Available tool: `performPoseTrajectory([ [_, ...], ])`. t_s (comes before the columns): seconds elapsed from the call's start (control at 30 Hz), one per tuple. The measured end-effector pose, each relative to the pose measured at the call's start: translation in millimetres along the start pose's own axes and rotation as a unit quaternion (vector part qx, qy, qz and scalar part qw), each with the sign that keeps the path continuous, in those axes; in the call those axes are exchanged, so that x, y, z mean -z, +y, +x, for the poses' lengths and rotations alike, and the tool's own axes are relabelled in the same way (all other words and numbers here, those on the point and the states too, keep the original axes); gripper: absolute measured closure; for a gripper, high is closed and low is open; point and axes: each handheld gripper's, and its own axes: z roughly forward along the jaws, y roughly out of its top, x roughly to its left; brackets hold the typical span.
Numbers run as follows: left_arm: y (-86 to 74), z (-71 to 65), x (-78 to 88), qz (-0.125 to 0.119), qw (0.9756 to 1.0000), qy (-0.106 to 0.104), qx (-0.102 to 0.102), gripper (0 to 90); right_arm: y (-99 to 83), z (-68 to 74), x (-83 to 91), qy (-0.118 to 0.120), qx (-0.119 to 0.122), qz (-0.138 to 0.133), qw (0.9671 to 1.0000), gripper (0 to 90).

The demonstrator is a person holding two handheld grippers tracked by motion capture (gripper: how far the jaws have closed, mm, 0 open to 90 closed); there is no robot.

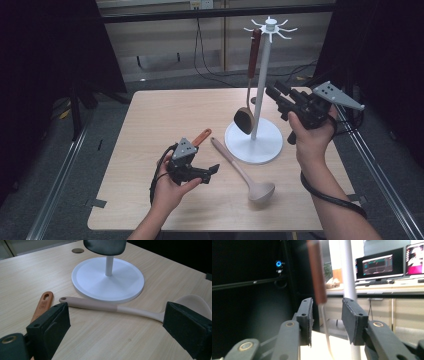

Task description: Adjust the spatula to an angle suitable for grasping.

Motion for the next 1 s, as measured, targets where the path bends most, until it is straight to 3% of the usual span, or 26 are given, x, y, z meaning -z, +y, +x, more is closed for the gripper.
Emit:
performPoseTrajectory([
  [0.23, -1.3, 1.5, 0.5, 0.003, 1.0000, 0.002, -0.001, 7.0, -23.0, 6.8, 2.6, 0.007, 0.006, 0.034, 0.9994, 52.5],
  [0.47, -1.7, 2.9, 0.9, 0.000, 1.0000, 0.001, 0.001, 7.0, -46.2, 14.9, 1.6, 0.021, 0.009, 0.082, 0.9964, 44.6],
  [0.7, -3.2, 4.3, 0.4, 0.002, 1.0000, 0.004, 0.005, 6.9, -67.4, 22.8, -1.7, 0.048, 0.014, 0.137, 0.9894, 38.8],
  [1.0, -4.6, 7.5, 1.1, 0.004, 0.9999, 0.007, 0.009, 7.0, -90.5, 30.0, -11.3, 0.061, 0.022, 0.205, 0.9765, 32.0],
])
